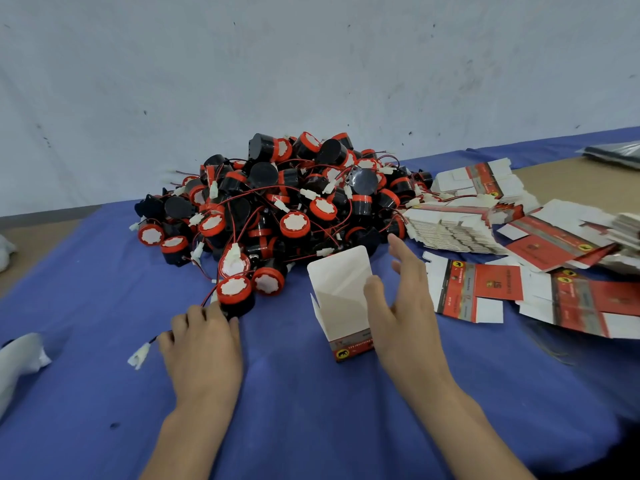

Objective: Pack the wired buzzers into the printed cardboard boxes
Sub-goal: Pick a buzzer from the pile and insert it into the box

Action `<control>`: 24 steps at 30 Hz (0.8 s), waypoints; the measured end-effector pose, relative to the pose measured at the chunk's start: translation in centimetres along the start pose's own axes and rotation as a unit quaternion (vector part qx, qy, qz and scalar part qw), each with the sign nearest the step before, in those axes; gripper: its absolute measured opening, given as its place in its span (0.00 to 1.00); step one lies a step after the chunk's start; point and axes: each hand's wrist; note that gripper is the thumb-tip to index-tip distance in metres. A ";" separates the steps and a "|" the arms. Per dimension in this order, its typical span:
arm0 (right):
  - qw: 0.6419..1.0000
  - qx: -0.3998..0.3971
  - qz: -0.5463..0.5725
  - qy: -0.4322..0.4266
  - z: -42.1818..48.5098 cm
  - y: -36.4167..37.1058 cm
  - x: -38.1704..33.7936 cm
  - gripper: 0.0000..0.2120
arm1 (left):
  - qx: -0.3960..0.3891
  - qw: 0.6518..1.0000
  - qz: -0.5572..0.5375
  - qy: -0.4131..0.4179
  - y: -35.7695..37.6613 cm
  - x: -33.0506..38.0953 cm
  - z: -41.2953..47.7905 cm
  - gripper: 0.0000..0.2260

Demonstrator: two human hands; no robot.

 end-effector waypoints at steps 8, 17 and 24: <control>0.997 0.053 -0.030 -0.045 -0.2 0.2 -0.6 0.22 | -0.010 1.000 -0.005 -0.015 -0.2 -0.5 0.4 0.15; 0.987 0.114 -0.037 -0.105 -0.4 0.6 -1.2 0.20 | 0.019 0.986 -0.162 -0.044 -1.3 -0.4 -0.4 0.05; 0.970 0.136 -0.041 -0.198 -1.3 0.8 -2.3 0.18 | 0.184 0.905 -0.384 -0.008 -4.5 1.0 -2.5 0.04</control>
Point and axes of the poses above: each hand's wrist, its own z-axis towards the middle knuckle, its own y-axis out of the palm, x = y × z, and after that the axes turned 2 degrees about x, right-handed
